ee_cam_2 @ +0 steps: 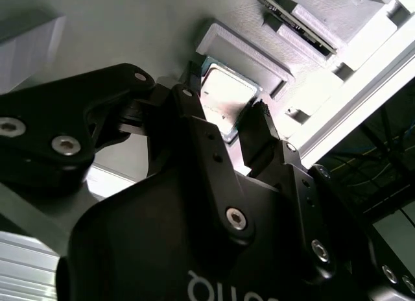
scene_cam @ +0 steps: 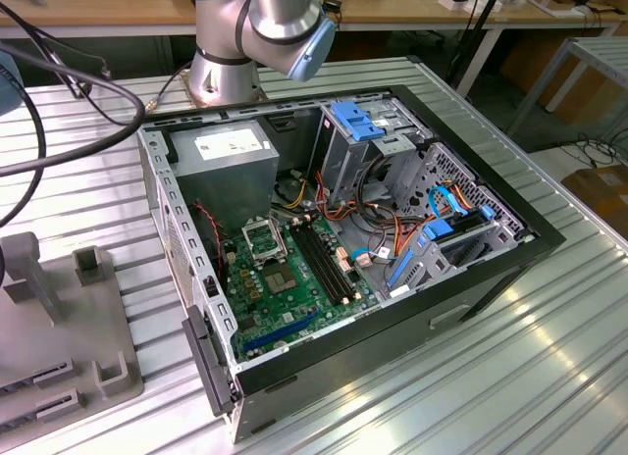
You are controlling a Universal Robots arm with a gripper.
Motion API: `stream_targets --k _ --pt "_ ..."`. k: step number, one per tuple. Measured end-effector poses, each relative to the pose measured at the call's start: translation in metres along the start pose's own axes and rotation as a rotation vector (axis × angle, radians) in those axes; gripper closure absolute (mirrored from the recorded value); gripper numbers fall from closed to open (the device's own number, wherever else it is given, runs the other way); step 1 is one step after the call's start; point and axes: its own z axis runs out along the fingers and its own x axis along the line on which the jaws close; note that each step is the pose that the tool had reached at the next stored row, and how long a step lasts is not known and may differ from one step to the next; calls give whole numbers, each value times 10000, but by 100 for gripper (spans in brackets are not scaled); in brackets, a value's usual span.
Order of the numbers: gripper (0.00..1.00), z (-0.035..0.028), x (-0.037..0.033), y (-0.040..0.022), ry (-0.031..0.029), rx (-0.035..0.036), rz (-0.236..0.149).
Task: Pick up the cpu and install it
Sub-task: 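Pick up the cpu and move it towards the insertion slot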
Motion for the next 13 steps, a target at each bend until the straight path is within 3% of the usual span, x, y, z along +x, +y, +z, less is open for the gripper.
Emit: stream_targets --k 6,13 --pt "50 2 0 0 2 1 -1" --pt "50 63 -2 1 0 5 -1"
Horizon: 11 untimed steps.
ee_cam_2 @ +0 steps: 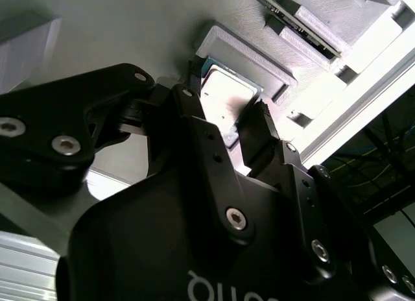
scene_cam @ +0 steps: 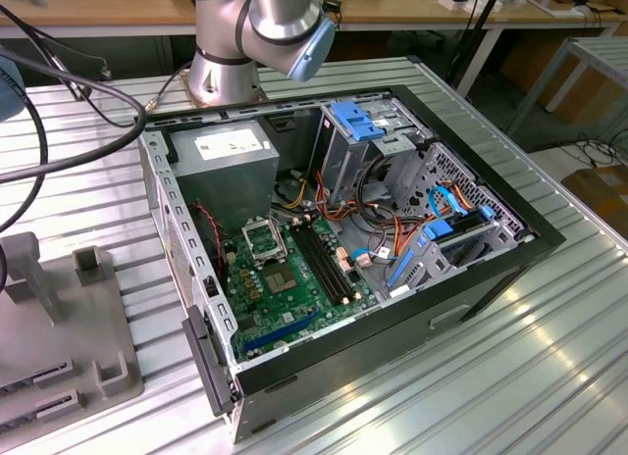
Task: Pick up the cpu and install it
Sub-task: 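Pick up the cpu and move it towards the insertion slot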
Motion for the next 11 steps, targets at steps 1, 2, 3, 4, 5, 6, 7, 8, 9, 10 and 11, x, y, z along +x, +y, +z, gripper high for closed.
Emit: stream_targets --k 1,2,3,4,5,6,7,8,9,10,11 --pt "50 7 0 0 -1 0 0" --pt "50 14 0 0 0 0 0" --pt "50 21 0 1 0 -1 0" --pt "50 28 0 1 0 -1 0" --pt "50 30 0 1 1 0 0" --pt "50 30 0 1 2 1 0" --pt "50 31 -1 1 1 0 0" --pt "50 31 -1 1 1 0 0" --pt "50 31 -1 1 0 0 1" --pt "50 32 -2 1 -1 -1 3" --pt "51 30 -3 1 0 0 6"
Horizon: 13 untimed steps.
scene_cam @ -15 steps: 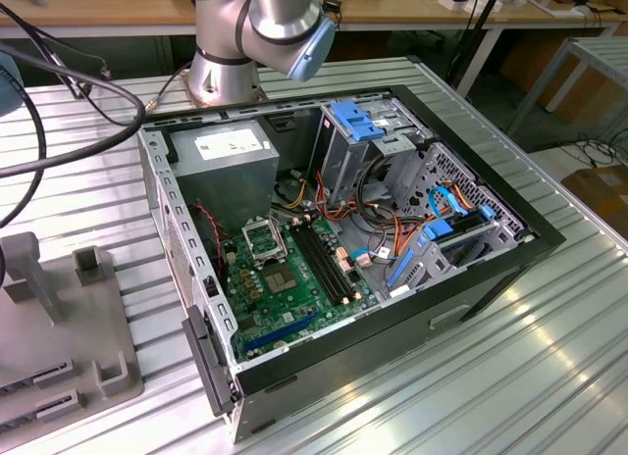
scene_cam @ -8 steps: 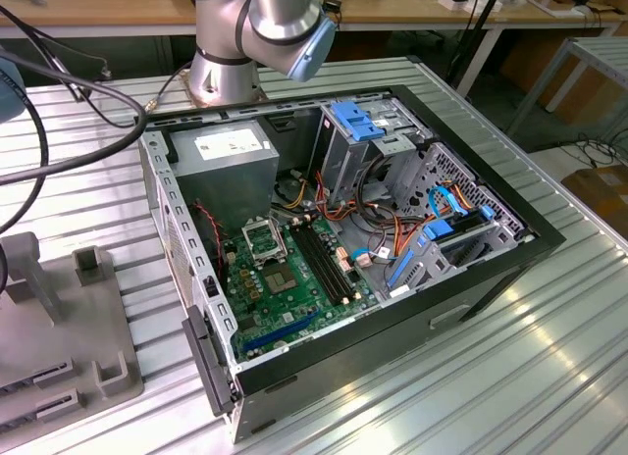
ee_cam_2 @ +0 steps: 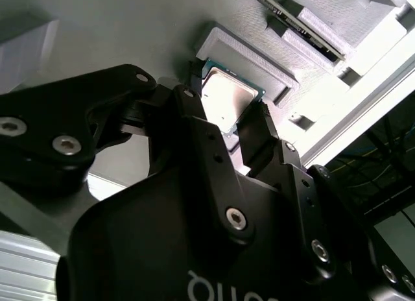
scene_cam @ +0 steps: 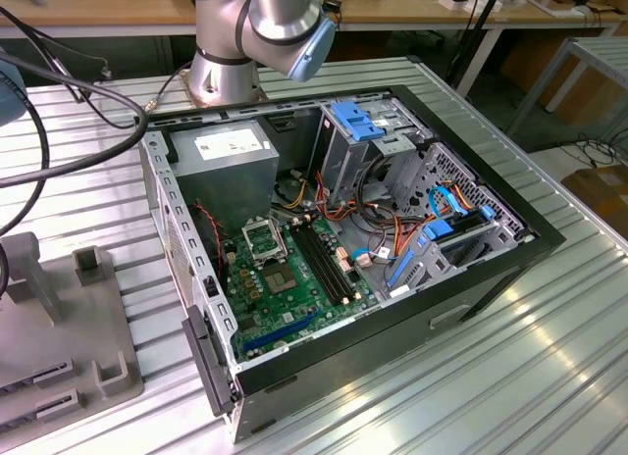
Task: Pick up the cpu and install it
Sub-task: 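Pick up the cpu and move it towards the insertion slot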
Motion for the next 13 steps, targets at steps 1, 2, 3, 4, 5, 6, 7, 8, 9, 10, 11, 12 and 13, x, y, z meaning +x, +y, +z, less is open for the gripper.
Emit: stream_targets --k 1,2,3,4,5,6,7,8,9,10,11,12,13 --pt "51 -5 -2 -1 -1 0 1" --pt "53 -11 -3 0 -1 -1 3" --pt "53 -22 -3 -1 -1 0 3" --pt "53 -35 -3 -1 0 0 3" --pt "53 -49 -3 -1 -1 -1 3" --pt "53 -64 -3 -2 0 0 2" --pt "53 -80 -3 -2 0 0 3" --pt "53 -92 -2 -2 0 0 3" --pt "53 -103 -2 -3 1 0 3" --pt "53 -115 -2 -3 1 0 3" --pt "53 -133 -1 -3 1 0 3" --pt "53 -148 -1 -4 0 0 3" --pt "53 -164 -1 -4 -1 -1 3"
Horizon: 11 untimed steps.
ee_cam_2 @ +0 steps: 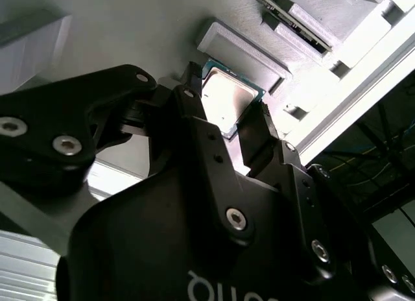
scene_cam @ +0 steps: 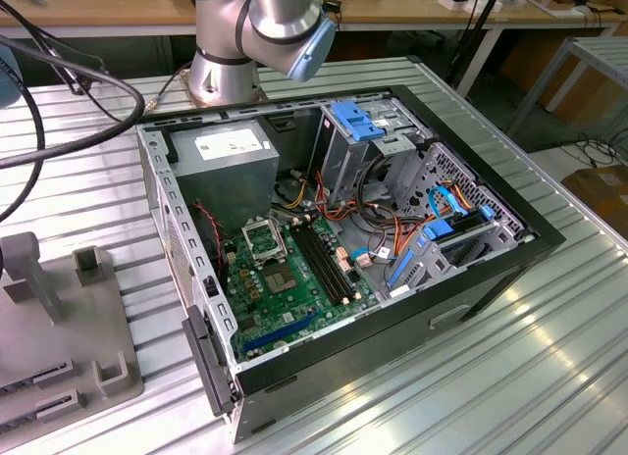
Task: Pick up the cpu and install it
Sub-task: 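Pick up the cpu and move it towards the insertion slot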
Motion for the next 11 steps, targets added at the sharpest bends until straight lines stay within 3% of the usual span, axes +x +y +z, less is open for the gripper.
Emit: stream_targets --k 11 --pt "53 -73 2 -2 0 0 -1"
